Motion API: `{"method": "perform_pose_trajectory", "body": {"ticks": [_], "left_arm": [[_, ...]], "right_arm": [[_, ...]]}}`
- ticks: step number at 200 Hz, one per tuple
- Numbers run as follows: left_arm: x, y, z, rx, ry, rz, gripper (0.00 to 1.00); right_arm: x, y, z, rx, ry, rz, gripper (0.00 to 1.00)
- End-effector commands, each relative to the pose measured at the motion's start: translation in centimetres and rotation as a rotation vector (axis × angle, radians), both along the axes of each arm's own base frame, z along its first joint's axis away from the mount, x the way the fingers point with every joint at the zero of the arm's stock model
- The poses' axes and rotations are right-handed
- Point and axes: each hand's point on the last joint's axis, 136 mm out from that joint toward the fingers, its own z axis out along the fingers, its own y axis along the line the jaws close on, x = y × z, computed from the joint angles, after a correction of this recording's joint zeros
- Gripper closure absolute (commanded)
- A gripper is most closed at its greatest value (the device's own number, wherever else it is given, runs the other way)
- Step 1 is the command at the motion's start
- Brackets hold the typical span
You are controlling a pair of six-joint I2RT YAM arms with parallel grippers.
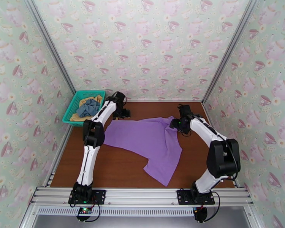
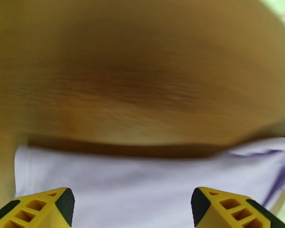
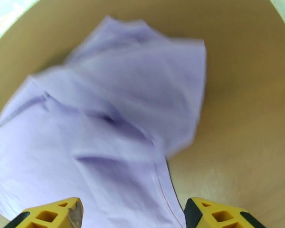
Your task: Fold and stack the mixed laundry pile
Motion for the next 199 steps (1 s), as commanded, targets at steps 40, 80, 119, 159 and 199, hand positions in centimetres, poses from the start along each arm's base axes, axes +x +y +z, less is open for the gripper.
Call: {"method": "perform_pose_trajectory", "body": {"ticks": [40,80,119,159,199], "left_arm": [[-4.0,2.6,-3.2,0.049,0.134,-0.041,0.28],[-5.8,2.2,-2.9,-0.028,0.101,-0.021,1.00],[-7.1,1.8,-0.1,-0.066,0.034,-0.016,1.00],[-7.5,1.8,3.3,-0.080,-0.033,-0.018,1.00],[-8.0,2.6,8.8,-0.054,-0.157,0.015,1.00]], "right_arm": [[5.7,4.7,-0.7,-0.145,0.018,0.337,0.18],[8.4,10.6,-4.5,-0.275,0.074,0.589,0.18],[9.6,14.5,-7.9,-0.249,0.122,0.685,0.30],[10.3,15.6,-7.6,-0.261,0.080,0.656,1.00],[11.6,14.5,2.9,-0.288,-0.160,0.529,1.00]]}}
